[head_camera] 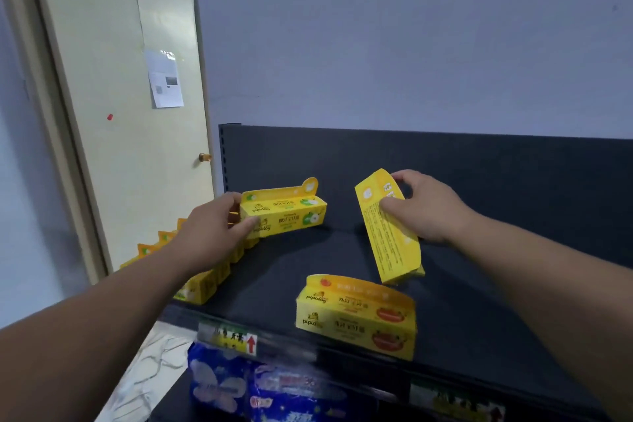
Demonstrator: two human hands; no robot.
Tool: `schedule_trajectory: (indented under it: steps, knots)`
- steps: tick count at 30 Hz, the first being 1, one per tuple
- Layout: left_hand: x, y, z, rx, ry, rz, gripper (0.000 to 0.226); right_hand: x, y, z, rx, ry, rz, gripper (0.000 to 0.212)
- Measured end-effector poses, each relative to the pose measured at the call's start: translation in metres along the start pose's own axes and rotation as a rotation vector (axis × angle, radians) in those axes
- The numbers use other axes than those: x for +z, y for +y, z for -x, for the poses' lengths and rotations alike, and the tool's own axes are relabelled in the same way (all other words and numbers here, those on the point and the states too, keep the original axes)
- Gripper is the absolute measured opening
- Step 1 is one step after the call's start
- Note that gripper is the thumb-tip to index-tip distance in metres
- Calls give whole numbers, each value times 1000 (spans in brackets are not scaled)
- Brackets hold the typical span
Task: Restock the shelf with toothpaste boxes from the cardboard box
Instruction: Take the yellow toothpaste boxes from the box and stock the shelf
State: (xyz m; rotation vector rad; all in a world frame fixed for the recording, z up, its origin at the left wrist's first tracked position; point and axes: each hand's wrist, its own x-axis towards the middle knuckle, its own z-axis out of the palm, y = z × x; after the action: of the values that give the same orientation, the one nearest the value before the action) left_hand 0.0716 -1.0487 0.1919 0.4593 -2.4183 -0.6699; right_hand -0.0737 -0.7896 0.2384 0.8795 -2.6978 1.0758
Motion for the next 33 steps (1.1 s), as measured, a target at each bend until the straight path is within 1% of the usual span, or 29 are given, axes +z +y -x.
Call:
schedule_trajectory:
  steps: [4,11,14,16,18,20,22,24,27,29,31,33]
  knots:
    - [12,-19,-44,59,-154,-69,32,10,1,-12,71,25,21,41]
    - [35,-36,-110,193,-350,-219,30,24,-8,-26,191,72,104,46]
    - [46,-43,-132,228,-484,-282,44,33,-12,-27,249,64,123,47]
    - [54,-46,-143,272,-555,-380,57,38,-14,-27,293,67,132,48]
    - [60,-47,-149,324,-592,-518,63,41,-14,-28,337,75,145,49]
    - [67,-50,-155,370,-603,-660,63,42,-15,-28,400,74,129,47]
    - [75,-52,-160,412,-604,-781,60,43,-15,-26,459,71,72,40]
    - [81,-52,-161,425,-618,-847,58,43,-14,-25,489,84,50,35]
    - [81,-46,-161,436,-629,-879,70,43,-13,-25,525,103,23,24]
    - [75,-34,-160,487,-603,-858,79,43,-13,-26,542,119,-27,20]
    - [64,-13,-151,554,-592,-746,79,44,-13,-29,550,144,-114,23]
    - [55,13,-132,611,-605,-526,76,46,-14,-34,556,159,-231,27]
